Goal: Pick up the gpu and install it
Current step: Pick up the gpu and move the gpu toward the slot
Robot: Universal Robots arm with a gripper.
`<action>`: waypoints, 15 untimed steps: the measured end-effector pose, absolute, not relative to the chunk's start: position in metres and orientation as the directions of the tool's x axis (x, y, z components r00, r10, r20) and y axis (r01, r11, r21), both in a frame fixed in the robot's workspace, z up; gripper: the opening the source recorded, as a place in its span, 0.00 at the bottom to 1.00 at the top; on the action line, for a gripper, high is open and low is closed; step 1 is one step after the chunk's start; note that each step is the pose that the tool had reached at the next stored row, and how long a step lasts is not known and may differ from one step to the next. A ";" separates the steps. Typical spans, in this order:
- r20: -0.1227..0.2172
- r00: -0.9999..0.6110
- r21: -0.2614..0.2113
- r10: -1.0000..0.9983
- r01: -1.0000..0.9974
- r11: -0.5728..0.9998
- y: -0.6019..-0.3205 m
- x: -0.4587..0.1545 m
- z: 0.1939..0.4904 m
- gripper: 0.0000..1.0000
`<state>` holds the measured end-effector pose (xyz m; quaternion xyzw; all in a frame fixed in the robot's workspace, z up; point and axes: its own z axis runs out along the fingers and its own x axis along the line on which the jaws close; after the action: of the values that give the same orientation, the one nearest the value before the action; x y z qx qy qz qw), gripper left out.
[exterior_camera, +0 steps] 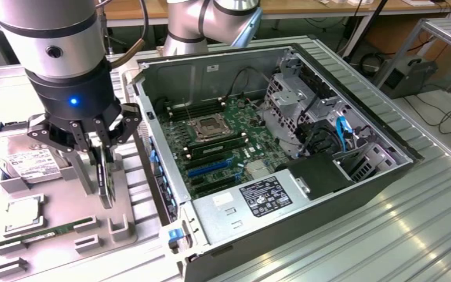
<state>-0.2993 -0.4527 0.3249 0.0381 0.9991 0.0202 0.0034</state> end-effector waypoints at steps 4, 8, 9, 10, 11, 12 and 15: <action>-0.005 -0.997 0.041 0.076 0.076 0.996 -0.453 -0.299 0.326 0.26; -0.005 -0.997 0.041 0.076 0.076 0.996 -0.453 -0.299 0.327 0.26; -0.005 -0.997 0.041 0.076 0.076 0.996 -0.453 -0.299 0.328 0.26; -0.005 -0.997 0.041 0.076 0.076 0.996 -0.453 -0.299 0.328 0.26; -0.005 -0.997 0.041 0.076 0.076 0.996 -0.453 -0.299 0.328 0.26; -0.005 -0.997 0.041 0.076 0.076 0.996 -0.453 -0.299 0.329 0.26; -0.005 -0.997 0.041 0.076 0.076 0.996 -0.453 -0.299 0.329 0.26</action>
<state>-0.2993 -0.4527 0.3295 0.0380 0.9991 0.0202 0.0034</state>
